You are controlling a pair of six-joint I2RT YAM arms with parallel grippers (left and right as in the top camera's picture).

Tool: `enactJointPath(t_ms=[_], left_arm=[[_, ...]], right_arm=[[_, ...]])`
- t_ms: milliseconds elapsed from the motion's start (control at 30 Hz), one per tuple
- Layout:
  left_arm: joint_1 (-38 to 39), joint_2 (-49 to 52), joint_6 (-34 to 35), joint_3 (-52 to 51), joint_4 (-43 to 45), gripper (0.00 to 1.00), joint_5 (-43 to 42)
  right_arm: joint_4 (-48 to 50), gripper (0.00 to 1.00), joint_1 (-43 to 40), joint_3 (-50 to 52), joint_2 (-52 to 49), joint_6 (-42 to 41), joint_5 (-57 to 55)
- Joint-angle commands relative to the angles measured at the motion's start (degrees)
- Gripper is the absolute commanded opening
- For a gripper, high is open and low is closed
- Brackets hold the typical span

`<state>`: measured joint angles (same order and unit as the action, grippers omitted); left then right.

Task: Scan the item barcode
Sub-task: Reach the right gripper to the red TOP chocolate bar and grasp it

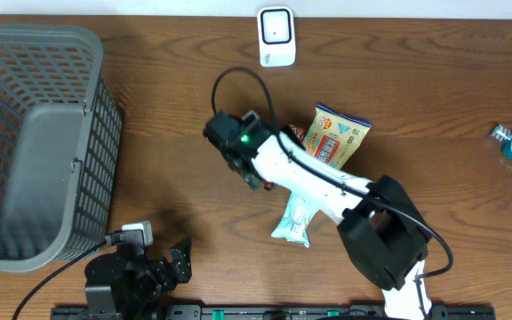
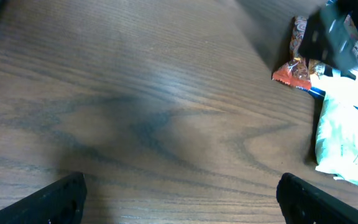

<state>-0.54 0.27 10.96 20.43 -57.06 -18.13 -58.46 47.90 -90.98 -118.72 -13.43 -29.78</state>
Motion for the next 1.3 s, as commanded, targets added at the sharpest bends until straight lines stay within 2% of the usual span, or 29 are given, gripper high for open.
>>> enactJointPath(t_ms=[0, 367, 433, 467, 600, 633, 700, 833, 1033, 1100, 1167, 1233, 1267], left_arm=[[0.0, -0.1, 0.5, -0.3, -0.6, 0.98, -0.7], [0.0, -0.1, 0.5, -0.3, -0.6, 0.98, -0.7], [0.0, -0.1, 0.5, -0.3, -0.6, 0.98, -0.7], [0.0, -0.1, 0.5, -0.3, -0.6, 0.98, -0.7], [0.0, -0.1, 0.5, -0.3, -0.6, 0.98, -0.7], [0.0, -0.1, 0.5, -0.3, -0.6, 0.98, -0.7], [0.0, -0.1, 0.5, -0.3, -0.6, 0.98, -0.7], [0.0, -0.1, 0.5, -0.3, -0.6, 0.98, -0.7], [0.0, -0.1, 0.5, -0.3, -0.6, 0.98, -0.7], [0.0, 0.0, 0.5, -0.3, -0.6, 0.98, -0.7], [0.0, -0.1, 0.5, -0.3, -0.6, 0.98, -0.7], [0.0, -0.1, 0.5, -0.3, -0.6, 0.98, -0.7], [0.0, -0.1, 0.5, -0.3, -0.6, 0.98, -0.7]], right_arm=[[1.0, 0.99, 0.9, 4.0, -0.6, 7.0, -5.0], [4.8, 0.99, 3.6, 5.0, -0.6, 6.9, 8.0], [6.3, 0.99, 3.3, 5.0, -0.6, 1.0, 9.3], [6.6, 0.99, 2.6, 4.9, -0.6, -7.4, 9.3], [7.7, 0.99, 0.0, 4.5, -0.6, -25.4, 14.6], [8.5, 0.99, -0.5, 4.5, -0.6, -27.1, 16.6], [11.1, 0.9, -1.6, 4.5, -0.6, -30.8, 20.5], [13.6, 0.8, -2.5, 4.5, -0.8, -33.7, 18.2], [13.6, 0.8, -2.5, 4.5, -4.4, -34.4, 12.5], [13.9, 0.75, -2.7, 4.5, -6.1, -34.4, 13.2], [13.9, 0.65, -3.0, 4.5, -7.6, -34.3, 15.7], [13.7, 0.47, -3.3, 4.5, -8.4, -34.2, 18.9], [13.4, 0.31, -3.4, 4.5, -8.5, -34.1, 21.0]])
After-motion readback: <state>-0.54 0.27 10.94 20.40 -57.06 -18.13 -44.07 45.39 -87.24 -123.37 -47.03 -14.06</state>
